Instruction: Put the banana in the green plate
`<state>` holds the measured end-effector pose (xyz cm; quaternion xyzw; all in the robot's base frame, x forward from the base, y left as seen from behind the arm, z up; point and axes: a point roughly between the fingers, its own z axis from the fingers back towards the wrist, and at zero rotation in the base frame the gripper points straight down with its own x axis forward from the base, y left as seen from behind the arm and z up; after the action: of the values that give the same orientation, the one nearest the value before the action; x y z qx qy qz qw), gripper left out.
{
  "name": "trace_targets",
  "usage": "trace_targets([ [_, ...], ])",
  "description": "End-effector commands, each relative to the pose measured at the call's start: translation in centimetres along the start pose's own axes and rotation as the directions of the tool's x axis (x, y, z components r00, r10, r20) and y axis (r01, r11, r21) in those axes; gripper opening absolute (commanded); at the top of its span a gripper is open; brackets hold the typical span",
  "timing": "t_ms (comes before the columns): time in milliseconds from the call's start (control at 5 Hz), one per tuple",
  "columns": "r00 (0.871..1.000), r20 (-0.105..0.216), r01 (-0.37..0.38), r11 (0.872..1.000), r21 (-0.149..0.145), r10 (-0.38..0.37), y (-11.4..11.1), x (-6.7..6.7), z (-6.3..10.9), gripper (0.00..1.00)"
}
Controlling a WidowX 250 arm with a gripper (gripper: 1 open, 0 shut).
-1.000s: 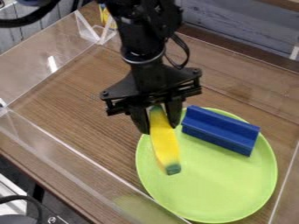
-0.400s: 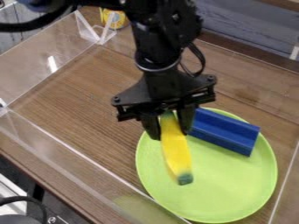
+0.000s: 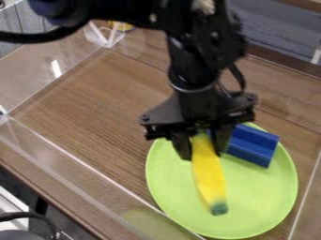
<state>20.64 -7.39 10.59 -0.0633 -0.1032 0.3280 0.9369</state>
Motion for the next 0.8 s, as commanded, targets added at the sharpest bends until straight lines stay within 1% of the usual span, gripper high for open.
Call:
trace_targets([
  [0,0.999,0.034,0.002,0.999,-0.046,-0.001,-1.9,-0.1,-0.1,0.0],
  [200,0.999,0.042,-0.001,0.999,-0.047,0.003,-2.6,-0.8,-1.4,0.0],
  [400,0.999,0.04,0.01,0.999,-0.041,-0.008,-2.4,-0.6,-1.1,1.0],
  [600,0.999,0.037,0.011,0.999,-0.043,-0.009,-2.4,-0.6,-1.1,1.0],
])
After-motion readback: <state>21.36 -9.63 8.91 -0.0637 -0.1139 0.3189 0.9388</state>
